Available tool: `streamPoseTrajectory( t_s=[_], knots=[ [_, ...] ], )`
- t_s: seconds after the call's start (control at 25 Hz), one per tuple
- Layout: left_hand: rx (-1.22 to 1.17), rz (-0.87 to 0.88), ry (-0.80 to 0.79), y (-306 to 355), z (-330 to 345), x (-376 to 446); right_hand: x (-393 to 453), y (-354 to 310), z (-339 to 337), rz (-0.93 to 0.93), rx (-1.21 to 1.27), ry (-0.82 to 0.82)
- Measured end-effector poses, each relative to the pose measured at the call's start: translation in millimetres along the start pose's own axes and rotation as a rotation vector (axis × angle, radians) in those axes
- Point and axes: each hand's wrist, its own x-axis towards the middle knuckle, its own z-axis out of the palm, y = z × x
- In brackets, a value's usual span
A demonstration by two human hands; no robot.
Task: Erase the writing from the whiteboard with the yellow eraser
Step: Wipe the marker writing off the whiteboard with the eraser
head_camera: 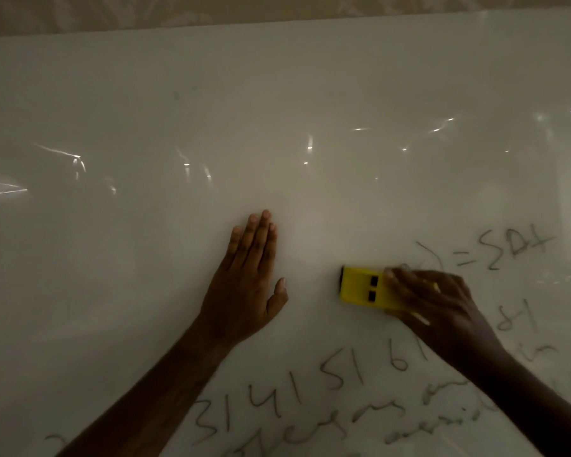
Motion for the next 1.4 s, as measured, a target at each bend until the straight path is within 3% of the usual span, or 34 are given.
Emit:
streamPoseTrajectory(
  t_s=[0.2, 0.48, 0.64, 0.8, 0.92, 1.12, 1.4],
  knots=[
    [-0.007, -0.012, -0.003, 12, 3, 8, 59, 10, 3, 0.265, 0.043, 0.128],
    [0.001, 0.011, 0.013, 26, 6, 15, -15, -5, 6, -0.022, 0.059, 0.015],
    [0.004, 0.014, 0.011, 32, 9, 19, -23, 38, -10, 0.118, -0.01, 0.035],
    [-0.001, 0.017, 0.014, 42, 11, 29, 30, 57, -15, 0.31, 0.05, 0.121],
    [0.0, 0.017, 0.018, 50, 13, 37, 36, 39, -4, 0.252, 0.062, 0.126],
    [0.014, 0.021, 0.021, 57, 16, 41, -29, 31, -5, 0.017, 0.06, 0.007],
    [0.008, 0.022, 0.011, 63, 15, 48, -3, 90, -26, 0.259, -0.049, 0.134]
  ],
)
